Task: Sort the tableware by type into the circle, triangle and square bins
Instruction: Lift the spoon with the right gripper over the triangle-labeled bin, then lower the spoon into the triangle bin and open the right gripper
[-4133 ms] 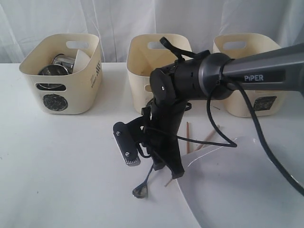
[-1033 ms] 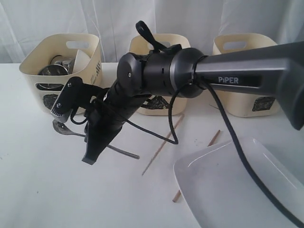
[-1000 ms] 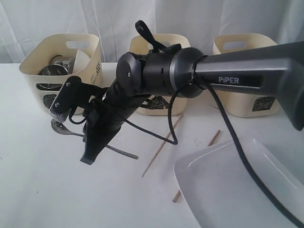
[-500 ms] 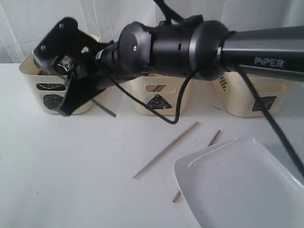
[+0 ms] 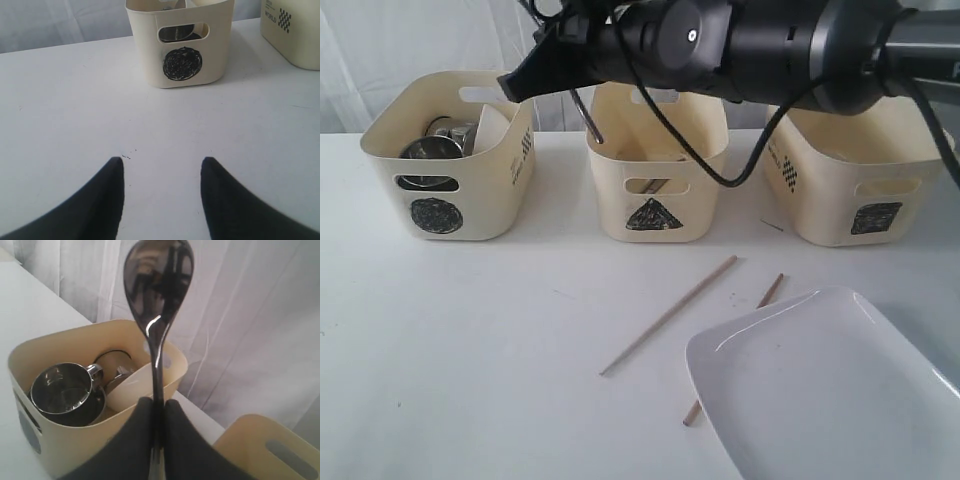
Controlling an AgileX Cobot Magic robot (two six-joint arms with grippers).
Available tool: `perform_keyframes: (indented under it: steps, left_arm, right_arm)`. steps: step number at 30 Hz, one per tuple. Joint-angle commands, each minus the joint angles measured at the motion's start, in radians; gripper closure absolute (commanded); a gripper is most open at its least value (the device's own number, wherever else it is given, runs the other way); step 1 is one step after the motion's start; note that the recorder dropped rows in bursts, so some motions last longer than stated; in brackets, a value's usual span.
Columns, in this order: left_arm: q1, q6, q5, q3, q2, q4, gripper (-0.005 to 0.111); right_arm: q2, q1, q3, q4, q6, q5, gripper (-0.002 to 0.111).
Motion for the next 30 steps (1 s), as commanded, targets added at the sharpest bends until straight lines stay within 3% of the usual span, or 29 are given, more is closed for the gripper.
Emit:
perform_keyframes:
  steps: [1, 11, 30]
  left_arm:
    - [0.002, -0.006, -0.005, 0.003, -0.005, -0.008, 0.054]
    - [0.002, -0.006, -0.005, 0.003, -0.005, -0.008, 0.054]
    - [0.002, -0.006, -0.005, 0.003, -0.005, -0.008, 0.054]
  right_arm:
    - [-0.034, -0.038, 0.044, 0.002, 0.011, -0.017, 0.108]
    - [-0.006, -0.179, 0.128, 0.002, 0.011, -0.214, 0.108]
    - [0.221, -0.194, -0.025, 0.002, 0.001, -0.262, 0.108]
